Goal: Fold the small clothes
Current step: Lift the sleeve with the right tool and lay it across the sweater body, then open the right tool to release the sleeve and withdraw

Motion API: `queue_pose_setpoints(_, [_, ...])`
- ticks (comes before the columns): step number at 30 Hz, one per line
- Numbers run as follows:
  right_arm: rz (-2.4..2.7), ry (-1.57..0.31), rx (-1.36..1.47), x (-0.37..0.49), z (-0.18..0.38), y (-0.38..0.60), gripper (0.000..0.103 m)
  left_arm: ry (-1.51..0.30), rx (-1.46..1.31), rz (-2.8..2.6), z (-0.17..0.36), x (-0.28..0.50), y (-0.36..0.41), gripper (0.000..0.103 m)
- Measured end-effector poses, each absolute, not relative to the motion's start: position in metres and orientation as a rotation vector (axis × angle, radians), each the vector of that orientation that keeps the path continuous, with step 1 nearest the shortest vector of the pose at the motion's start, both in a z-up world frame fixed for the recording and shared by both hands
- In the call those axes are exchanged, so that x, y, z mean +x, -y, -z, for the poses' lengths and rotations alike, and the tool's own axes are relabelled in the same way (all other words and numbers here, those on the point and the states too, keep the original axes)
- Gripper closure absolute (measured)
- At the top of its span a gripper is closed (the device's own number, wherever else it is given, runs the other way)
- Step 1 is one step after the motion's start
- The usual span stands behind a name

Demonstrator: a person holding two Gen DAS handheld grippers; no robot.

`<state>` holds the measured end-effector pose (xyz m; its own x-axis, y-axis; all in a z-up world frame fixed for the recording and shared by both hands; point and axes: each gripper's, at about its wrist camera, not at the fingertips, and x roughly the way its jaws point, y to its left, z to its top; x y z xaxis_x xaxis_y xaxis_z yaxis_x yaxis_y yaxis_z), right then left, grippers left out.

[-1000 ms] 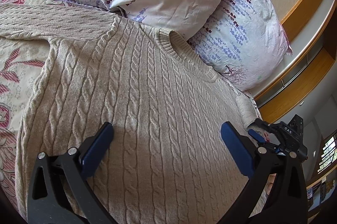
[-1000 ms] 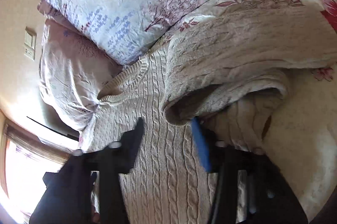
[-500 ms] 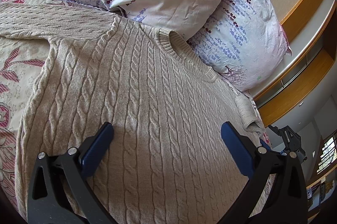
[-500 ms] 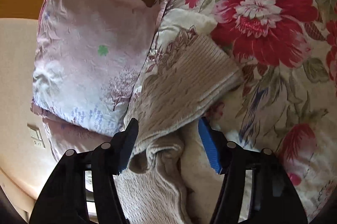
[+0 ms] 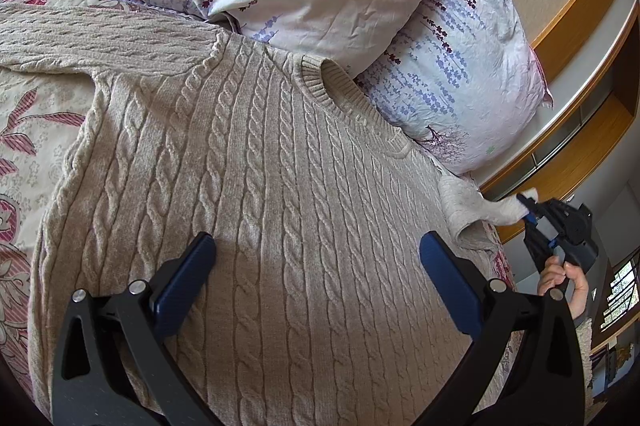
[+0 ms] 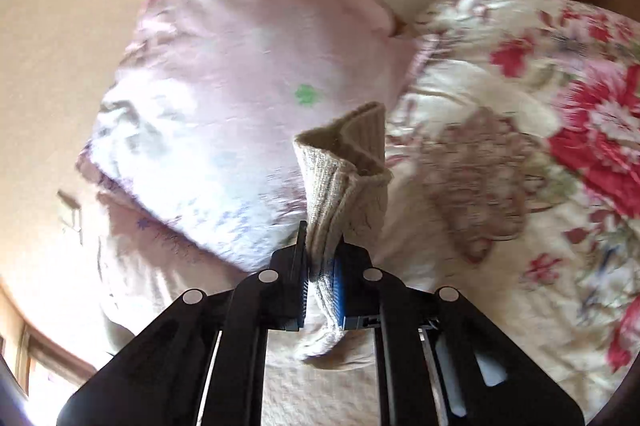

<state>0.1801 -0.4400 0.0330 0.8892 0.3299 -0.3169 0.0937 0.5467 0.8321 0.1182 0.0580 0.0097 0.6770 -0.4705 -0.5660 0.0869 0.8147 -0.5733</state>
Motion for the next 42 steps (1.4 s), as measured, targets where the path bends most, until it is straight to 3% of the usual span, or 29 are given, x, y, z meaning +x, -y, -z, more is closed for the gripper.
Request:
queue_pose_setpoints(6, [-0.451, -0.538, 0.837, 0.228, -0.066, 0.324, 0.093, -0.77, -0.542, 0.332, -0.009, 0.118, -0.058, 0.002])
queue_pose_setpoints(13, [-0.57, -0.805, 0.714, 0.27, -0.009, 0.205, 0.094, -0.764, -0.551, 0.336, -0.009, 0.117, -0.058, 0.002])
queue_pose_setpoints(36, [-0.663, -0.957, 0.674, 0.289, 0.017, 0.128, 0.093, -0.754, -0.565, 0.345, -0.008, 0.117, -0.059, 0.002])
queue_pose_setpoints(39, [-0.66, -1.012, 0.664, 0.288, 0.031, 0.124, 0.088, -0.753, -0.569, 0.348, -0.009, 0.116, -0.059, 0.002])
queue_pose_setpoints(42, [-0.715, -1.007, 0.666, 0.286, 0.025, 0.115, 0.059, -0.766, -0.58, 0.381, -0.01, 0.117, -0.062, 0.002])
